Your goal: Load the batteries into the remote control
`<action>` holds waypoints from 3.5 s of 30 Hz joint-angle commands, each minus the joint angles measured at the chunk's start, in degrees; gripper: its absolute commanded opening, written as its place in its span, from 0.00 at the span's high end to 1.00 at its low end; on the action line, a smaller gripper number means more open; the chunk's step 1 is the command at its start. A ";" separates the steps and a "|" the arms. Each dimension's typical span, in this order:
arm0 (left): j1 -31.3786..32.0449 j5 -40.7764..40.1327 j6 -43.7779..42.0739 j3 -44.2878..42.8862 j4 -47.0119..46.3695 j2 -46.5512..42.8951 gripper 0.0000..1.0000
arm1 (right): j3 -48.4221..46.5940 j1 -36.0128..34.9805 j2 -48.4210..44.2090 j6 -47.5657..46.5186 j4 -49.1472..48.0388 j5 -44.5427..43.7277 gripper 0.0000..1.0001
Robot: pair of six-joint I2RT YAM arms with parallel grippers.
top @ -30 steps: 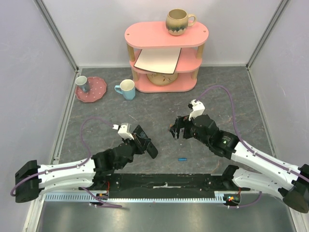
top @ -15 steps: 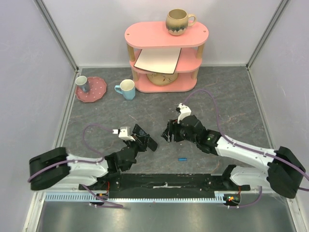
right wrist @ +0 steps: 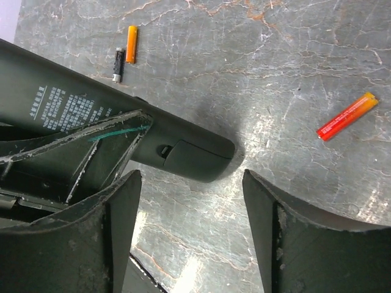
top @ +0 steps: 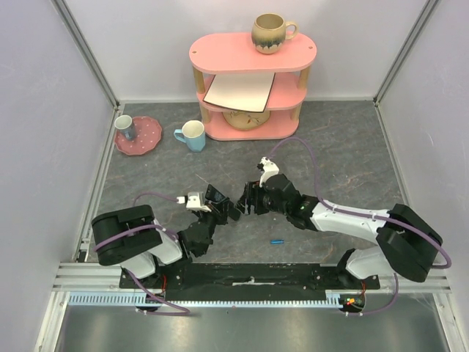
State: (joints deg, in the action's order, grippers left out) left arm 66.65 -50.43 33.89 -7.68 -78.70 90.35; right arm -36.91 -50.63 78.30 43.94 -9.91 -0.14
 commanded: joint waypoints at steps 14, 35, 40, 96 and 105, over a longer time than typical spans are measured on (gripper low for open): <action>-1.52 -4.41 1.97 5.49 -16.67 -0.26 0.98 | 5.97 4.58 10.46 14.94 -29.54 10.51 0.19; -1.52 -4.23 2.76 5.66 -16.67 -0.61 0.98 | 4.74 4.58 18.55 16.43 -33.85 13.94 0.18; -1.52 -3.97 2.67 5.75 -16.67 -0.70 0.98 | 5.62 4.58 19.34 18.98 -37.28 13.77 0.16; -1.52 -3.18 -0.14 6.10 -16.67 -3.07 0.98 | 4.55 3.26 19.35 16.61 -23.28 10.87 0.41; -1.44 -3.27 -0.49 6.19 -16.67 -3.69 0.98 | 2.98 3.52 15.56 17.49 -26.65 12.18 0.20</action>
State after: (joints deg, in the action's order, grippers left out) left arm 64.79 -53.28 36.36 -3.36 -79.48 87.02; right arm -31.88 -47.09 95.66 61.49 -35.07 12.01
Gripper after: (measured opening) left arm 0.223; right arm 0.797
